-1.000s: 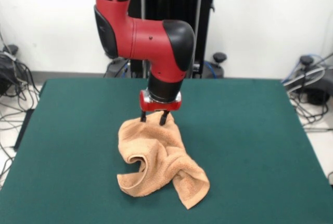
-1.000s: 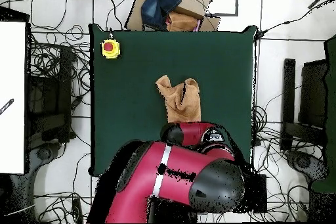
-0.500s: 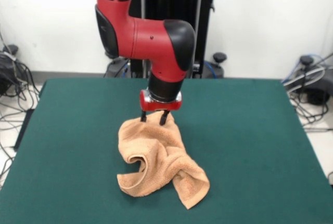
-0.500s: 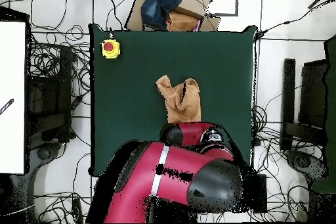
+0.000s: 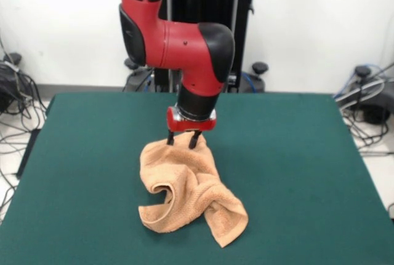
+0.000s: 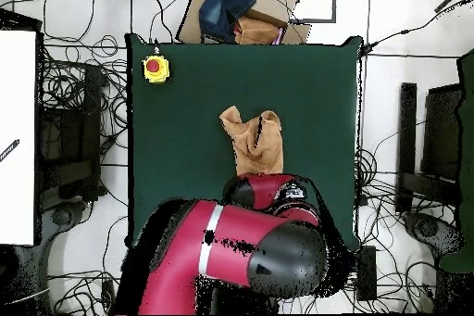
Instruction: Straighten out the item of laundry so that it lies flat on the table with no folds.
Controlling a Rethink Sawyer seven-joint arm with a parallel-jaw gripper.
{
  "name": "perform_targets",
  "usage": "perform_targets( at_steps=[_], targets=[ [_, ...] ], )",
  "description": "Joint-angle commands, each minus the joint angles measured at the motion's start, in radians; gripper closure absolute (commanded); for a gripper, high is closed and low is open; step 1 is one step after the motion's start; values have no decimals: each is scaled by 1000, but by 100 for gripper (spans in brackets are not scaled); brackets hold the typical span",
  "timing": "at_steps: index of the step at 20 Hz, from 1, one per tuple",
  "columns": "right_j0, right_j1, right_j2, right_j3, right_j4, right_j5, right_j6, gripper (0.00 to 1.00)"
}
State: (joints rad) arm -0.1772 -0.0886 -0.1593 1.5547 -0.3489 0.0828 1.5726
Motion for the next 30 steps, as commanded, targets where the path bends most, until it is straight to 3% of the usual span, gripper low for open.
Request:
perform_targets(
  at_steps=[1, 27, 28, 30],
  targets=[
    [43, 198, 21, -54, 24, -140, 197, 0],
    [7, 201, 51, -46, 13, -143, 165, 0],
    [7, 201, 51, -47, 13, -143, 164, 100],
    [5, 200, 51, -46, 12, -139, 163, 100]
  ],
)
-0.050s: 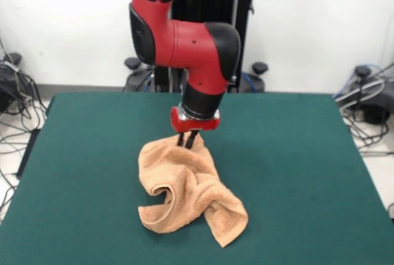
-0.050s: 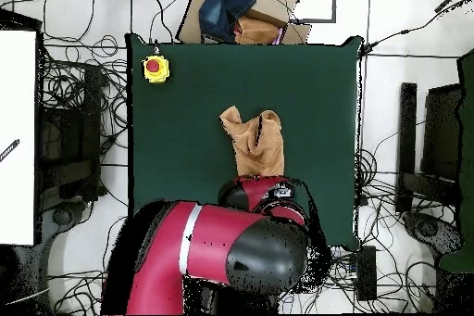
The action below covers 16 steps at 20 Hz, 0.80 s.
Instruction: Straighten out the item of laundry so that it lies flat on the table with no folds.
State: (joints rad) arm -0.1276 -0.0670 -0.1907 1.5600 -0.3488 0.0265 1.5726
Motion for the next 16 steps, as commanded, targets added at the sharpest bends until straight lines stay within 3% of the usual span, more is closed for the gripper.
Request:
perform_targets(
  at_steps=[1, 12, 16],
  targets=[
    [-44, 178, 83, -51, 12, -82, 162, 100],
    [-44, 180, 82, -58, 13, -73, 158, 100],
    [-41, 142, 93, -39, 26, -7, 150, 100]
  ],
)
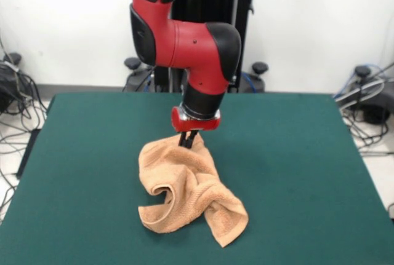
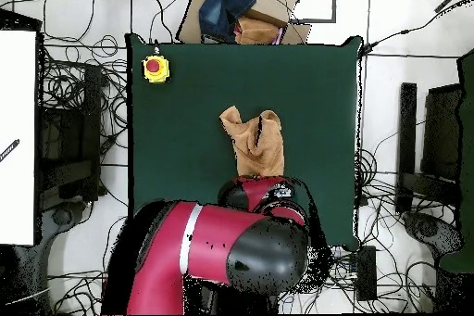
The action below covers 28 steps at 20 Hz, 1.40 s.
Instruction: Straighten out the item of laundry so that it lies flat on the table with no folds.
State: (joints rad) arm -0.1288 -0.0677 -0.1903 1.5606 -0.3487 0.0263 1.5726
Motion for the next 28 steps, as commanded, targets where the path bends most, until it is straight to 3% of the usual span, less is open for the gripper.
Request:
perform_targets(
  at_steps=[1, 14, 22, 28],
  targets=[
    [-44, 125, 101, -31, 31, 22, 146, 100],
    [-10, -70, 118, 47, 60, 277, 101, 100],
    [-31, -191, 168, 95, 99, 465, 81, 100],
    [-43, -214, 179, 105, 90, 480, 81, 100]
  ],
)
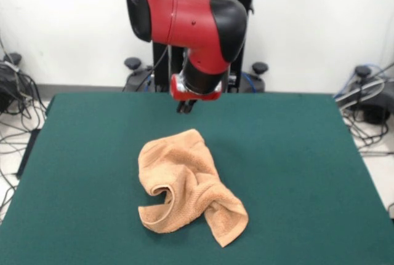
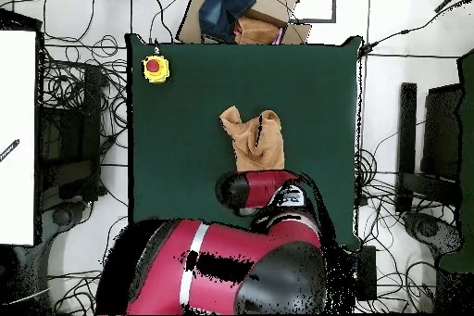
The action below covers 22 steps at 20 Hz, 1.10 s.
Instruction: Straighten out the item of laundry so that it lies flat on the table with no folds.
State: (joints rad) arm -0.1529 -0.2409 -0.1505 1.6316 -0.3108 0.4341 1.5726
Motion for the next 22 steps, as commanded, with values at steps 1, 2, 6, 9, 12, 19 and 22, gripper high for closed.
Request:
perform_targets(
  at_steps=[1, 2, 6, 9, 12, 19, 22],
  targets=[
    [-17, -39, 136, 34, 44, 72, 78, 100],
    [-14, -37, 133, 33, 36, 73, 75, 100],
    [-23, -31, 136, 50, 11, 1, 83, 100],
    [-19, -11, 128, 37, -13, -31, 80, 100],
    [-27, 8, 138, 35, -41, -69, 56, 100],
    [-44, 6, 163, 24, -54, -77, 38, 100],
    [-50, 9, 171, 20, -50, -90, 45, 100]
  ],
)
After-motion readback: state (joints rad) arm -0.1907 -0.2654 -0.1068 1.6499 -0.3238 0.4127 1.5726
